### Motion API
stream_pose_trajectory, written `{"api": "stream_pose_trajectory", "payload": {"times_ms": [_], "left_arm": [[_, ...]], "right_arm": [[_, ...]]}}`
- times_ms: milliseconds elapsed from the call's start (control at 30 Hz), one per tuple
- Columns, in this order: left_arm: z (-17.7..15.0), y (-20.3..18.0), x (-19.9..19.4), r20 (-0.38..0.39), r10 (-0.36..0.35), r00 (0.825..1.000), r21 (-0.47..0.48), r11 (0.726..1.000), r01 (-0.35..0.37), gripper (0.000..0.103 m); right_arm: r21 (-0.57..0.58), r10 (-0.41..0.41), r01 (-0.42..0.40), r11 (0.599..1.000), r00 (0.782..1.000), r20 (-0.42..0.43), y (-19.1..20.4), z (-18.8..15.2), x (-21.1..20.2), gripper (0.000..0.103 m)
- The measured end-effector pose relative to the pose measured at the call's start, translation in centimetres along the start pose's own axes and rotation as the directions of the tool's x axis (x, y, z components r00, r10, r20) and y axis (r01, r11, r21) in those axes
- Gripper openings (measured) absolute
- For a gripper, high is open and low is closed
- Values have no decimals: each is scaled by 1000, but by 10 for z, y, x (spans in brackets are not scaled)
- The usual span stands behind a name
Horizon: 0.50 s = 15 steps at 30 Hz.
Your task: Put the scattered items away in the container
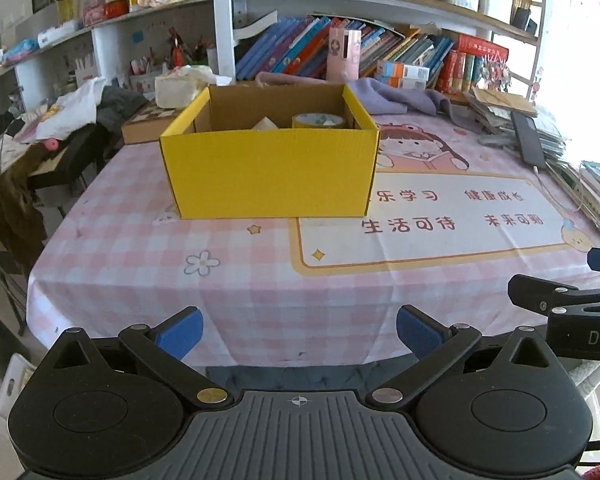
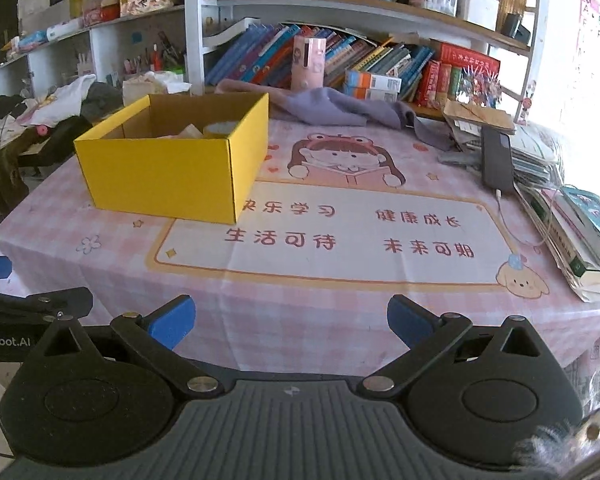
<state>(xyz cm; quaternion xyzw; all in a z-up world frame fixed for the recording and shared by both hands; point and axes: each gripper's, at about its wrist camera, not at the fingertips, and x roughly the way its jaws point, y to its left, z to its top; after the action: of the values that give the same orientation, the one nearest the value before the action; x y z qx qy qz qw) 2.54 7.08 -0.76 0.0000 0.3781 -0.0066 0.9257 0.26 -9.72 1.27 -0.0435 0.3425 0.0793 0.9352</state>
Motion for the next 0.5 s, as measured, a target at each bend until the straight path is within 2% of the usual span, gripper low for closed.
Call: {"api": "stream_pose_trajectory", "payload": {"times_ms": [500], "left_arm": [[0,-6,2,-20,12,1000,20,1000,-11,103]], "right_arm": [[11,-4,4,1000,1000,-5,-6,-2,-1,103]]}}
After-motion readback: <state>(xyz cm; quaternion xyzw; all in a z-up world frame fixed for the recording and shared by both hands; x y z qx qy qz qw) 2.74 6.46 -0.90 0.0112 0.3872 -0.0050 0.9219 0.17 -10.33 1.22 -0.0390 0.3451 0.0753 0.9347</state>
